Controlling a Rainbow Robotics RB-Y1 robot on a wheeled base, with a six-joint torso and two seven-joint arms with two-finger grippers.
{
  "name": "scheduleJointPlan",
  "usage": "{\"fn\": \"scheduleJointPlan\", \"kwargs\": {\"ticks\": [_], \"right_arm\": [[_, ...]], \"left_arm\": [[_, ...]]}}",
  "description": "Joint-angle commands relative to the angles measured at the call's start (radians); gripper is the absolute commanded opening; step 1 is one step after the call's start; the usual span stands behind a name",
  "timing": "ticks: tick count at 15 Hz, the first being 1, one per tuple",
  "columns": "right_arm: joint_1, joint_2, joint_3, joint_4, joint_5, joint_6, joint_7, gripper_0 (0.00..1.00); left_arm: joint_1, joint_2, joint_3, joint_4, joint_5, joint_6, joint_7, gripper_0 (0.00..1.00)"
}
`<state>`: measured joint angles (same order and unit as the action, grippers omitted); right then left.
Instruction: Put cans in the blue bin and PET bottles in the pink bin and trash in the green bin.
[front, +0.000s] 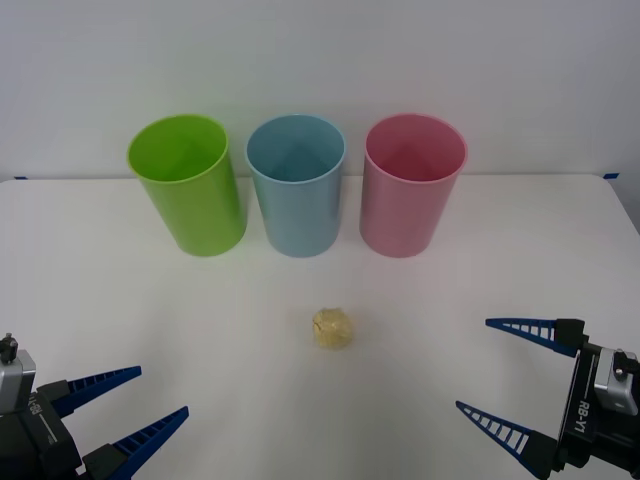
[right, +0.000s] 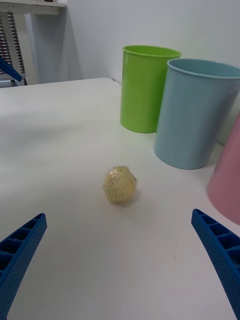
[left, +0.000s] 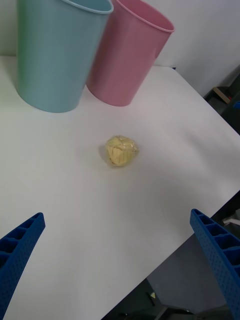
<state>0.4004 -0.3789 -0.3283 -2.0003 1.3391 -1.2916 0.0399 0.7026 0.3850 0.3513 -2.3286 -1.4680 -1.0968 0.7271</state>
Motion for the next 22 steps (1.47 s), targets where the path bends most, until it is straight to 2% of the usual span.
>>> {"fn": "scheduleJointPlan", "kwargs": {"ticks": [1, 22], "right_arm": [[0.000, 0.000, 0.000, 0.000, 0.000, 0.000, 0.000, 1.00], [0.000, 0.000, 0.000, 0.000, 0.000, 0.000, 0.000, 1.00]], "left_arm": [[0.000, 0.000, 0.000, 0.000, 0.000, 0.000, 0.000, 1.00], [0.000, 0.000, 0.000, 0.000, 0.000, 0.000, 0.000, 1.00]]}}
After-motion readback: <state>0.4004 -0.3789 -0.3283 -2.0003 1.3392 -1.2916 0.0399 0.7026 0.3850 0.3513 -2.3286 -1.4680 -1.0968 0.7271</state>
